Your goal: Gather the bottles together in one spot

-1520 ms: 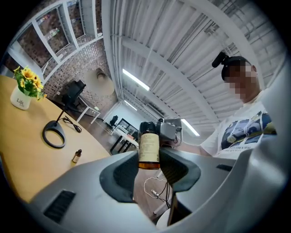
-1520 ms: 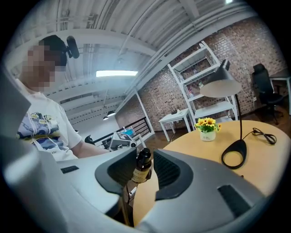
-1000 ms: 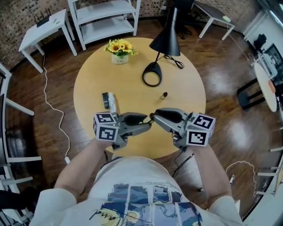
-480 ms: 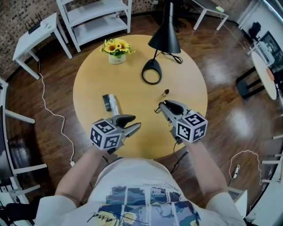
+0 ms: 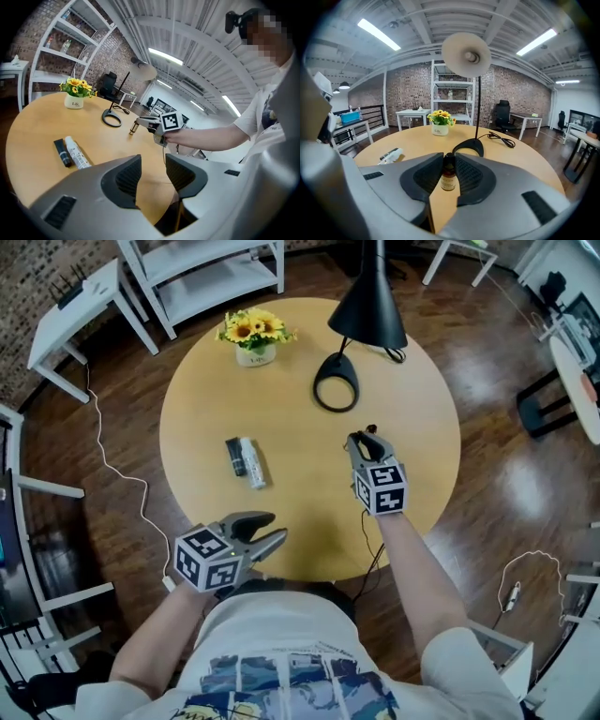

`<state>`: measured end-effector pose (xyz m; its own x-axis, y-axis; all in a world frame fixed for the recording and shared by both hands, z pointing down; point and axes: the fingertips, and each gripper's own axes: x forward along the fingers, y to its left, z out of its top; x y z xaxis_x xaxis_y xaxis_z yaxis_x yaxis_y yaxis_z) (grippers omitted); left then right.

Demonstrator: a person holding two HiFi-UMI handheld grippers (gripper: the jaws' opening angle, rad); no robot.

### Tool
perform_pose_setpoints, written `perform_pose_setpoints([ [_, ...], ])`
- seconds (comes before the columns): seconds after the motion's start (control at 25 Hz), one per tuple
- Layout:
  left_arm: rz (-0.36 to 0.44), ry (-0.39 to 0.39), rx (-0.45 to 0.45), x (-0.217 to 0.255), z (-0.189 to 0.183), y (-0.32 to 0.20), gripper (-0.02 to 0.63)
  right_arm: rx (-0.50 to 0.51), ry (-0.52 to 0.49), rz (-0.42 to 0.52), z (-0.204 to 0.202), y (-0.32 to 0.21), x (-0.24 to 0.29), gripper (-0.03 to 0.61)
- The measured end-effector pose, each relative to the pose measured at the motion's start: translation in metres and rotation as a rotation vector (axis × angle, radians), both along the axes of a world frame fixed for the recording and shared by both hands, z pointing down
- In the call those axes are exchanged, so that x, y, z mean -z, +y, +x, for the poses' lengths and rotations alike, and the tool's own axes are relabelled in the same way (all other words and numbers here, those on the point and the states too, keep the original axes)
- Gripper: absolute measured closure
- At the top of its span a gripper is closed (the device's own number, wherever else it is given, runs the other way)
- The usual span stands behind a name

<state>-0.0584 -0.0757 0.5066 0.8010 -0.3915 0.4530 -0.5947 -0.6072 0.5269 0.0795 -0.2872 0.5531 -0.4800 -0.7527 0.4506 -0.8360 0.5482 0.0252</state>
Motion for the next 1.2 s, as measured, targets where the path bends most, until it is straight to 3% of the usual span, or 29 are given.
perform_pose_setpoints([
  [0.16, -0.034, -0.027, -0.005, -0.014, -0.006, 0.010, 0.446, -0.074, 0.029, -0.004, 0.012, -0.037, -0.031, 0.509],
  [0.4, -0.078, -0.021, 0.016, -0.027, -0.011, 0.016, 0.446, -0.103, 0.079, -0.038, 0.018, -0.057, -0.069, 0.509],
  [0.92, -0.083, -0.030, 0.007, -0.031, -0.005, 0.015, 0.463, -0.175, 0.081, -0.011, 0.019, -0.064, -0.081, 0.496],
  [1.2, -0.088, -0.022, -0.013, -0.033, -0.001, 0.014, 0.463, -0.189, 0.105, 0.010, 0.024, -0.062, -0.081, 0.446],
])
